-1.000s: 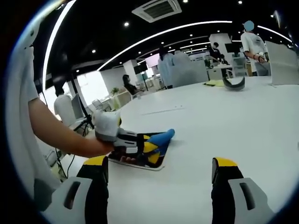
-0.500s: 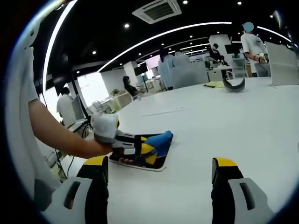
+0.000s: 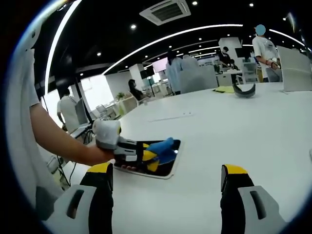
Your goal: Wipe the mirror surface with the cleaning cloth until all visible marks leave the cleaned area.
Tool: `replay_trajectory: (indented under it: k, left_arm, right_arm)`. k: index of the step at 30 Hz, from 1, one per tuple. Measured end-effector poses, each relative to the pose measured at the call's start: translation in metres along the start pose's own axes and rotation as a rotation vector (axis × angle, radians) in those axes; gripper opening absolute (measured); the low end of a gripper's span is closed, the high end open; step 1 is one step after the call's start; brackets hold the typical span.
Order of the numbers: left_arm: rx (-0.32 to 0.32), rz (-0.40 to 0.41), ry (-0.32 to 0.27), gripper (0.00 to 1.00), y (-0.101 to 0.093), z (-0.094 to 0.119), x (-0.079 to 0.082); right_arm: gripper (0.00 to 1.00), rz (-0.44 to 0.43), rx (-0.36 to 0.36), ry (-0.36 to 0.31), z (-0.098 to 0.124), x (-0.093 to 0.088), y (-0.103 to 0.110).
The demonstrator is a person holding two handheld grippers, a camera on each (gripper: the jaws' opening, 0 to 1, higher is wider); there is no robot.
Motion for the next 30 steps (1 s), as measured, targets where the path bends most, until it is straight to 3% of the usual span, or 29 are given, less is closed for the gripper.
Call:
replay_trajectory:
  k: [30]
  left_arm:
    - [0.020, 0.006, 0.010, 0.07, 0.011, 0.023, -0.020]
  right_arm:
    - [0.89, 0.006, 0.011, -0.009, 0.006, 0.003, 0.008]
Point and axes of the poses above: the point that each gripper's makers call its tool centre point, and the gripper's own axes: z roughly backward along the fingers, y roughly to its left, x roughly out of its top, the point moved 6 cm from there along z, roughly backward along the fingers, and after that the axes turned 10 degrees about y, right-handed, at the moved point
